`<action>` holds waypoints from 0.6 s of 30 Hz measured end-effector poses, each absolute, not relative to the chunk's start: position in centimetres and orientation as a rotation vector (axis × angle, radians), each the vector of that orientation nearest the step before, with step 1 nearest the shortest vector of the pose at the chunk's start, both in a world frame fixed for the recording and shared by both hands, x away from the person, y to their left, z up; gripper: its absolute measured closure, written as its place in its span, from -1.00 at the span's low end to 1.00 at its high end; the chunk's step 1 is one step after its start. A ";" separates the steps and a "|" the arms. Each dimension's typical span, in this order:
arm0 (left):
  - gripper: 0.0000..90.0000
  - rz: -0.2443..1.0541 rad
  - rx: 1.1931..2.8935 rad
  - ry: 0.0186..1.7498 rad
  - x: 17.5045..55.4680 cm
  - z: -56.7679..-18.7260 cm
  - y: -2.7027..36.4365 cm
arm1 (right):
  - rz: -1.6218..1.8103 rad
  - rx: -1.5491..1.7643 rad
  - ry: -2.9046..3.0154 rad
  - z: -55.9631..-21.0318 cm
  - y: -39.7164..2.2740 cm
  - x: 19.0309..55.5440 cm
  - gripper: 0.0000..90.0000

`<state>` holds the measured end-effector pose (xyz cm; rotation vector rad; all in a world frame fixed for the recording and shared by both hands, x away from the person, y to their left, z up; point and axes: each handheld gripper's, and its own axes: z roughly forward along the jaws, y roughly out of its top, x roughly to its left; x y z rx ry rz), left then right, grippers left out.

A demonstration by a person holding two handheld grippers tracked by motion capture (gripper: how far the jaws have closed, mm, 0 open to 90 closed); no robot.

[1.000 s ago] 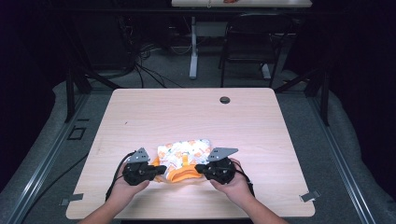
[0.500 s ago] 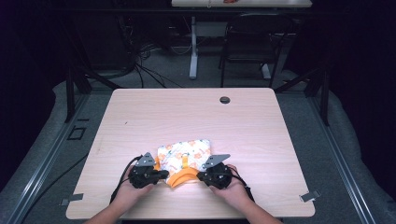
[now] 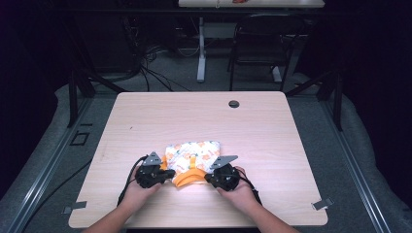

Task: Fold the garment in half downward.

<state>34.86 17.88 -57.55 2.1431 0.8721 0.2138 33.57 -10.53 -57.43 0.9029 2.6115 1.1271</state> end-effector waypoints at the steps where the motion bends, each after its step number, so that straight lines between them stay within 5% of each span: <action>1: 0.95 0.216 2.139 0.876 35.1 -57.6 17.8 | 1.137 0.917 2.608 -57.5 -10.6 33.8 0.92; 18: 0.94 0.247 2.057 0.975 39.2 -58.0 17.1 | 1.137 1.067 2.496 -58.1 -11.5 38.3 0.90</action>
